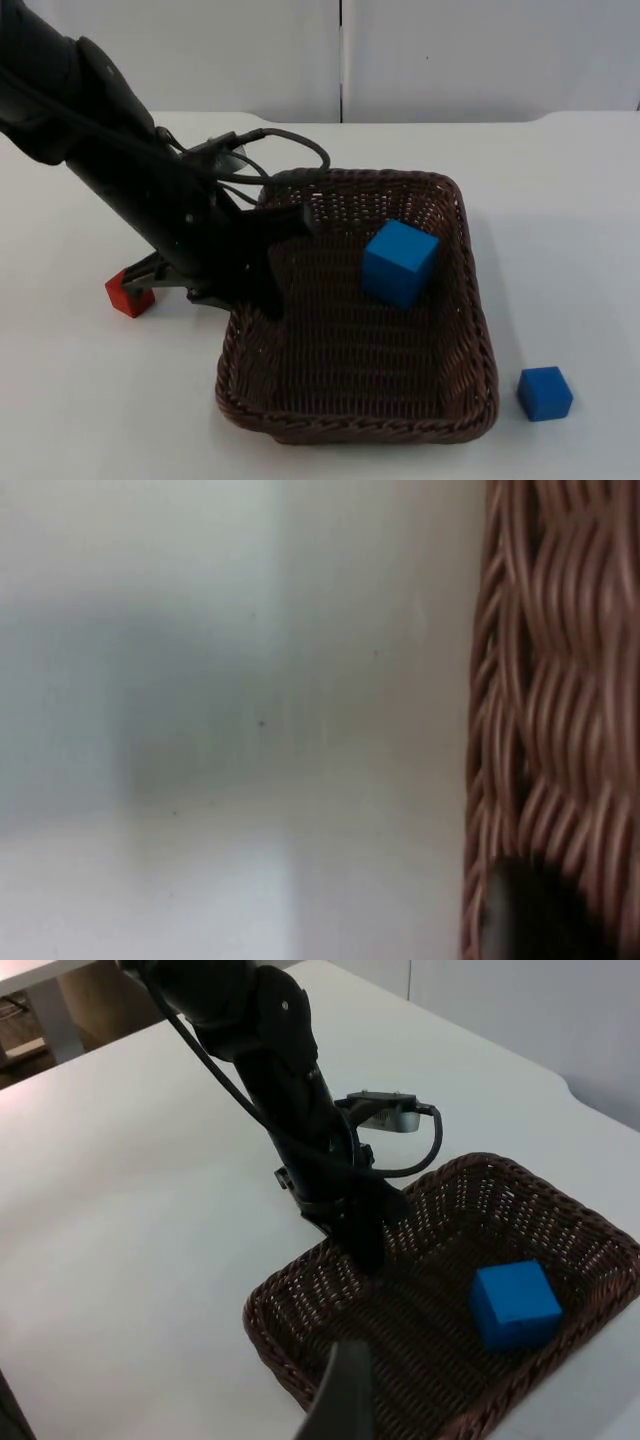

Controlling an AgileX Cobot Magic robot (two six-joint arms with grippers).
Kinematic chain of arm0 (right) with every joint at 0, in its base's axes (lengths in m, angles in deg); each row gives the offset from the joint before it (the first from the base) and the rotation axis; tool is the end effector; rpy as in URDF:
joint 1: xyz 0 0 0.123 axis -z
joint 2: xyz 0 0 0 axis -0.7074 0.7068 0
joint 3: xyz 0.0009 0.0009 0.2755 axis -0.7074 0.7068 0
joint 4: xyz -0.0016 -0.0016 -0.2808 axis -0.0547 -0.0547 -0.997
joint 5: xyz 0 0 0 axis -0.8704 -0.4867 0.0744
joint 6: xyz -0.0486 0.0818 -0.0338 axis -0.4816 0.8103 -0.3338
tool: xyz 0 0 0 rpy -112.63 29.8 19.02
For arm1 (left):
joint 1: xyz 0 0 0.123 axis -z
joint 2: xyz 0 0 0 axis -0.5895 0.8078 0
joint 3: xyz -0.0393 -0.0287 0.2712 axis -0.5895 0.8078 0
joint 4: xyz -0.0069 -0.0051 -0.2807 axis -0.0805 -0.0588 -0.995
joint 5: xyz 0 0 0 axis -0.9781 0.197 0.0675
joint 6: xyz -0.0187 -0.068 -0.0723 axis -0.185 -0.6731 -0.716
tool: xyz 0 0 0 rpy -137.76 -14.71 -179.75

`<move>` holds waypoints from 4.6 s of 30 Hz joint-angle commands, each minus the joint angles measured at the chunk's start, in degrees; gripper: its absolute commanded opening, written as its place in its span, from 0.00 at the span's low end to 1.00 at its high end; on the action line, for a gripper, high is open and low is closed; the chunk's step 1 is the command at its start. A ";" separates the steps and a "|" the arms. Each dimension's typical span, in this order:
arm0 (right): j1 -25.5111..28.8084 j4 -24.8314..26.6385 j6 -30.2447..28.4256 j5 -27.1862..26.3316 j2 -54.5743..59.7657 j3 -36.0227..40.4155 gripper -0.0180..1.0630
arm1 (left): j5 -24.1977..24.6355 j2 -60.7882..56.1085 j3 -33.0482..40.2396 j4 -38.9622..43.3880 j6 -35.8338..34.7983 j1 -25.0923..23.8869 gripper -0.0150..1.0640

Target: Pick up the basket with the left hand and place the largest block into the basket with the right hand.

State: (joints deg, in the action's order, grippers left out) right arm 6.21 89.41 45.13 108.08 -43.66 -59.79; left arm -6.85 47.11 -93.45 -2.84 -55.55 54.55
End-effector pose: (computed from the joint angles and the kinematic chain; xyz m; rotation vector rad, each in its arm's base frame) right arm 0.1254 0.1210 0.3418 -0.8675 1.8762 0.5237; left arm 0.3561 -0.1602 0.0538 -0.0013 2.9368 -0.7006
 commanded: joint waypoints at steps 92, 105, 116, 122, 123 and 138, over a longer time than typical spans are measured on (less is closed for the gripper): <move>-0.28 -1.45 1.81 4.86 -26.80 12.08 0.68 | 11.59 -95.43 30.90 24.47 3.35 11.95 0.99; -0.28 -1.67 5.02 13.15 -38.19 13.13 0.68 | 20.63 -113.56 35.00 41.86 -17.48 11.82 0.99; -0.28 -1.65 6.27 15.61 -38.54 13.03 0.68 | 26.11 -118.89 34.22 42.38 -17.74 11.82 0.99; -0.28 -0.99 6.27 16.69 -38.54 12.71 0.68 | 29.40 -118.89 34.85 44.07 -18.19 11.82 0.99; -0.28 -0.99 6.27 16.83 -38.54 12.57 0.68 | 29.40 -118.89 35.14 44.21 -18.67 11.82 0.99; -0.28 -7.58 8.07 24.04 -38.54 11.82 0.68 | 28.45 -118.89 36.22 44.97 -20.67 11.82 0.99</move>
State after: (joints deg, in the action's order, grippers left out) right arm 6.21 83.10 52.87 132.67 -81.99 -47.96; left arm 22.31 -71.52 -57.50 41.99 -75.70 66.04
